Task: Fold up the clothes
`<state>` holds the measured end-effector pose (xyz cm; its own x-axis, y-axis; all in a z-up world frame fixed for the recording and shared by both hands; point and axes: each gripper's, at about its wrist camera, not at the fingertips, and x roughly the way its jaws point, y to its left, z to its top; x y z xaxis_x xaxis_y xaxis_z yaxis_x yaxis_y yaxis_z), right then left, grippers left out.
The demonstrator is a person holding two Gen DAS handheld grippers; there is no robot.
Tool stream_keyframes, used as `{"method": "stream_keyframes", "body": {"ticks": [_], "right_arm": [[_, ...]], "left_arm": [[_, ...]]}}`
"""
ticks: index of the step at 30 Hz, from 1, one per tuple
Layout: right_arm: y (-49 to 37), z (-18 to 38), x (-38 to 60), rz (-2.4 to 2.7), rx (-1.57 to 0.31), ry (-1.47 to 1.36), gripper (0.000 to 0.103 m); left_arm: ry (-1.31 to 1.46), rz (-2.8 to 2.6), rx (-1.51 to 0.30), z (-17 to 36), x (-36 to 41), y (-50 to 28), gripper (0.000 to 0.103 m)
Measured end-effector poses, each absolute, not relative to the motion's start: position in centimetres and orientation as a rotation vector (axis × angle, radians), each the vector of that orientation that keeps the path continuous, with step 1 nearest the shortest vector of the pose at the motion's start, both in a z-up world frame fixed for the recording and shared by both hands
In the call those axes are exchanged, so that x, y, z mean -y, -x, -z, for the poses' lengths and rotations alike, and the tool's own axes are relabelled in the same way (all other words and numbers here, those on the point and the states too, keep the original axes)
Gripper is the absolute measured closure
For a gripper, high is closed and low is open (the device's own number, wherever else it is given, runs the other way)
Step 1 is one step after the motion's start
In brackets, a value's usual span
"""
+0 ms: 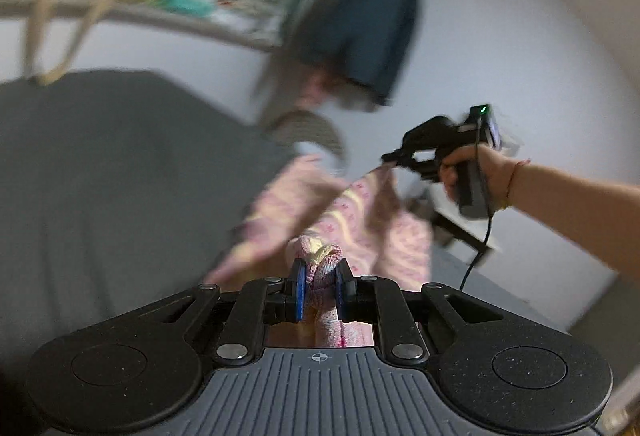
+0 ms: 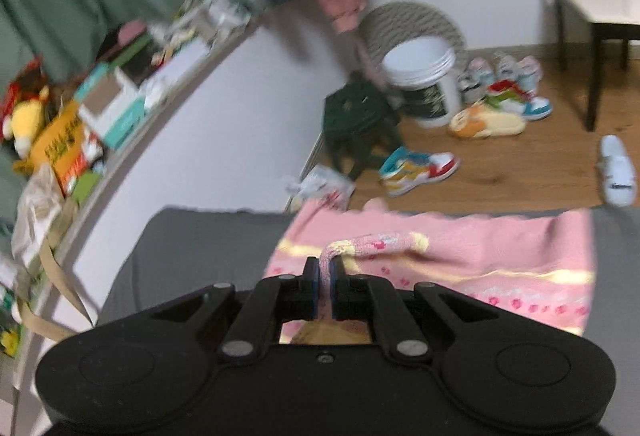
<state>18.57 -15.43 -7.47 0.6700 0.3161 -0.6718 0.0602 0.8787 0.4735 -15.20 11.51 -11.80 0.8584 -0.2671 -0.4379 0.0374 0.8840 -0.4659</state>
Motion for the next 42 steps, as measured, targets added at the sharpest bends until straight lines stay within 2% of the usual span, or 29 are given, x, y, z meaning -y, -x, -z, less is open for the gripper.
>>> {"method": "stream_keyframes", "body": {"ticks": [6,12,15,19,22,27,31,35,42], "right_arm": [[-22.0,10.6,9.1,-0.126,-0.903,-0.404,0.097],[-24.1,11.3,7.2,-0.112,-0.914,-0.379,0.097],[-24.4,12.1,6.6,-0.114,-0.926,-0.39,0.097],[-24.0,13.3,5.5,-0.105,-0.993,-0.319,0.087],[-22.5,11.3,4.2,-0.126,-0.983,-0.223,0.065],[-17.3,7.6,-0.9,-0.375,-1.085,0.012,0.065],[-12.6,8.2,-3.4,-0.492,-1.213,0.083,0.064],[-8.3,9.7,-5.2,-0.525,-1.291,0.201,0.062],[-0.6,8.9,-7.5,-0.523,-1.116,0.602,0.05]], "left_arm": [[0.574,0.034,-0.571,13.4,-12.3,14.6,0.089],[0.693,-0.044,-0.599,14.0,-11.8,15.8,0.089],[0.668,-0.033,-0.609,14.4,-10.8,16.5,0.088],[0.677,-0.015,-0.648,15.0,-11.1,16.6,0.088],[0.541,0.045,-0.571,13.4,-9.3,16.8,0.088],[0.297,0.234,-0.479,12.0,-4.8,17.2,0.088],[0.072,0.364,-0.443,11.9,-0.8,18.0,0.088],[-0.021,0.428,-0.46,12.2,1.3,18.2,0.088],[-0.123,0.471,-0.484,12.4,2.8,17.9,0.088]]}}
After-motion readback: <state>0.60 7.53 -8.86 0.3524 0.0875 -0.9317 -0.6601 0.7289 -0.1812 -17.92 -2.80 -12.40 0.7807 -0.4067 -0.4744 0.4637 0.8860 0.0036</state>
